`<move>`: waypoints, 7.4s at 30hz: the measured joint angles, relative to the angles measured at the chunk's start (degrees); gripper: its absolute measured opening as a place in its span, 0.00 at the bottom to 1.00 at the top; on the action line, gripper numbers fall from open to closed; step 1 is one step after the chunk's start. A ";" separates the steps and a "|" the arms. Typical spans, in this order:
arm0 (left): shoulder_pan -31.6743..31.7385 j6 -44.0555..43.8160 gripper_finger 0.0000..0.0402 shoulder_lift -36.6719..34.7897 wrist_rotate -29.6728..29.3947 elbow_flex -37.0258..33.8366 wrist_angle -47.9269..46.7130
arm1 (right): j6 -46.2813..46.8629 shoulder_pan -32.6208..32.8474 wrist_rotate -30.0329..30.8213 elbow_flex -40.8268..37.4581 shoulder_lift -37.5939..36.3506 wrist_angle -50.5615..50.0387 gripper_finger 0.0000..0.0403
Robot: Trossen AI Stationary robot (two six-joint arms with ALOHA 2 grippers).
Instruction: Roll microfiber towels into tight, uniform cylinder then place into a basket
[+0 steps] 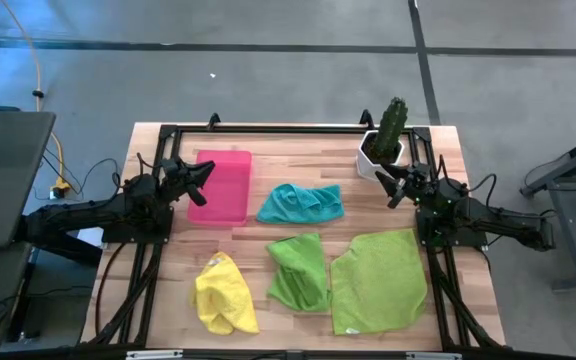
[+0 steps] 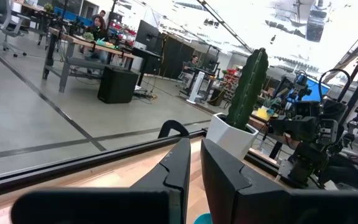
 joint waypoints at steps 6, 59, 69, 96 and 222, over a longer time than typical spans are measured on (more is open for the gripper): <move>0.00 -0.02 0.08 0.00 -0.01 -0.01 0.00 | 0.00 0.01 0.01 0.00 -0.01 -0.02 0.51; 0.52 8.85 0.08 3.40 9.71 7.05 26.63 | 0.01 0.00 0.01 0.00 0.00 -0.05 0.51; 0.52 13.10 0.08 23.44 10.84 19.46 18.30 | 0.00 0.00 0.00 0.00 -0.01 -0.54 0.51; -15.60 11.90 0.08 70.44 30.34 49.22 -14.23 | 0.01 0.01 0.00 0.00 0.01 -1.01 0.51; -44.34 -25.90 0.08 76.02 -14.02 66.62 -58.86 | -1.87 0.05 -22.76 17.78 23.18 14.08 0.51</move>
